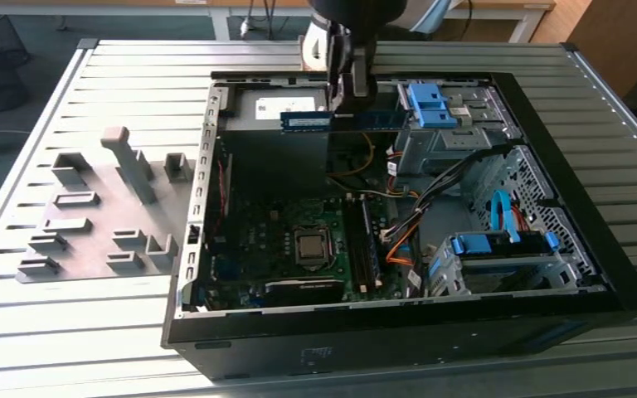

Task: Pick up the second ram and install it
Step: 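Pick up the second ram and move it above second insertion slot, then insert the second ram into the second slot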

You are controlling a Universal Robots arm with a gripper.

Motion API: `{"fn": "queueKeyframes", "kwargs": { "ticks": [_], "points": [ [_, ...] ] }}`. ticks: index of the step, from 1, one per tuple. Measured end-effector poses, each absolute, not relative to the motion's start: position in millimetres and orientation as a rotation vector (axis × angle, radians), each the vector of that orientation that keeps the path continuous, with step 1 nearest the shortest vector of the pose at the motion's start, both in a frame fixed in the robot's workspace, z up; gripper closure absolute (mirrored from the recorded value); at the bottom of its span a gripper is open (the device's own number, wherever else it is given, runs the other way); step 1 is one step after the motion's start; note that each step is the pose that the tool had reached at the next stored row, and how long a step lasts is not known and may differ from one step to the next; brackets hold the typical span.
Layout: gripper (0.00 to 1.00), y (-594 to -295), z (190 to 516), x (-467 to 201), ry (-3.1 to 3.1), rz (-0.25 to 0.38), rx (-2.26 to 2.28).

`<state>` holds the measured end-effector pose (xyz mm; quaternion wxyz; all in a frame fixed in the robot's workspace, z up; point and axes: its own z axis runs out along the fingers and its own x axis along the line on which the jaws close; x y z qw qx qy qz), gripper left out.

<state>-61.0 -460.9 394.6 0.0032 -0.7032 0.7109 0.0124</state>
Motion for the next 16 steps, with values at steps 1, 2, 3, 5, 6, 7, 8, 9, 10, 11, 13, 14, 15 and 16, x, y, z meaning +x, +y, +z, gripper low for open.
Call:
{"fn": "queueKeyframes", "kwargs": {
  "ticks": [1, 2, 3, 5, 6, 7, 8, 9, 10, 11, 13, 14, 15, 16],
  "points": [
    [0.86, -460.9, 394.5, -58.4, 2.229, 0.039, -2.204],
    [0.86, -460.9, 394.5, -55.9, 2.229, 0.039, -2.205],
    [0.86, -460.9, 394.5, -43.7, 2.229, 0.039, -2.205],
    [0.86, -460.9, 394.5, -41.9, 2.229, 0.039, -2.205],
    [0.86, -460.9, 394.5, -39.7, 2.229, 0.039, -2.205],
    [0.86, -460.9, 394.5, -37.6, 2.229, 0.039, -2.205],
    [0.86, -460.9, 394.5, -37.5, 2.229, 0.039, -2.205],
    [0.86, -460.9, 394.5, -37.4, 2.229, 0.039, -2.205],
    [0.86, -460.9, 394.5, -37.3, 2.229, 0.039, -2.205],
    [0.86, -460.9, 394.5, -37.2, 2.229, 0.039, -2.205],
    [0.86, -460.9, 394.5, -37.0, 2.229, 0.039, -2.205],
    [0.86, -460.9, 394.5, -36.9, 2.229, 0.039, -2.205],
    [0.86, -460.9, 394.5, -36.8, 2.229, 0.039, -2.205],
    [0.86, -460.9, 394.5, -36.7, 2.229, 0.039, -2.205]
  ]
}}
